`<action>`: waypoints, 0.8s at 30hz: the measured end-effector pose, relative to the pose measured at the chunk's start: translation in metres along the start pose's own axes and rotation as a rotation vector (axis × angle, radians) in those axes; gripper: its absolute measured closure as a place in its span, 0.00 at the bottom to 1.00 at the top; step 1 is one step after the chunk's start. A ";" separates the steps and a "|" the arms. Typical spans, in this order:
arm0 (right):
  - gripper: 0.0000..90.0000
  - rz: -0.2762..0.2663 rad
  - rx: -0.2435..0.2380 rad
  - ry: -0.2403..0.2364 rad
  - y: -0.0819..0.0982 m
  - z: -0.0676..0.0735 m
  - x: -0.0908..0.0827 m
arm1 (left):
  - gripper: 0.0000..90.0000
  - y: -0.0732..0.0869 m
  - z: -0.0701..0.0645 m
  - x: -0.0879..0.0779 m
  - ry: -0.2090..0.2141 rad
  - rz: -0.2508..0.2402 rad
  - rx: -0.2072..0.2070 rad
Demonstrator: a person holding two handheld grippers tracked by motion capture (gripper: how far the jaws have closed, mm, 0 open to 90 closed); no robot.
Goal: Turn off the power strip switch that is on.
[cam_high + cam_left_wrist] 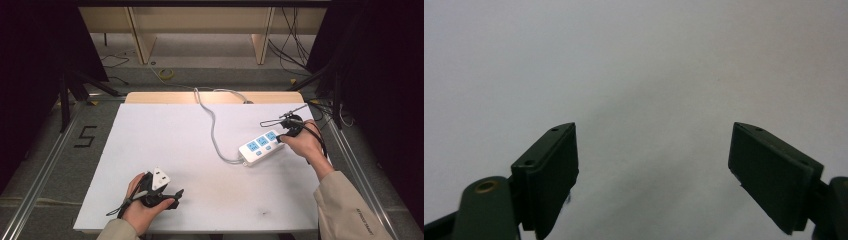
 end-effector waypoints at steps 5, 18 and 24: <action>1.00 0.005 0.001 0.004 -0.001 0.000 0.003 | 0.22 0.000 0.000 0.000 0.002 0.002 0.001; 1.00 0.018 0.007 0.016 -0.002 -0.001 0.010 | 0.22 0.000 0.000 0.000 0.001 0.001 0.001; 1.00 0.029 0.009 0.020 -0.003 -0.002 0.012 | 0.22 0.000 0.000 0.000 0.001 0.001 0.001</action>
Point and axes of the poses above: each handheld gripper's, and its own axes: x roughly forward along the jaws, y roughly out of its underside, z roughly to its left, the point moved 4 cm from there along x, roughly forward along the jaws, and after that the axes turned 7 degrees about x, right-handed, at the moved point
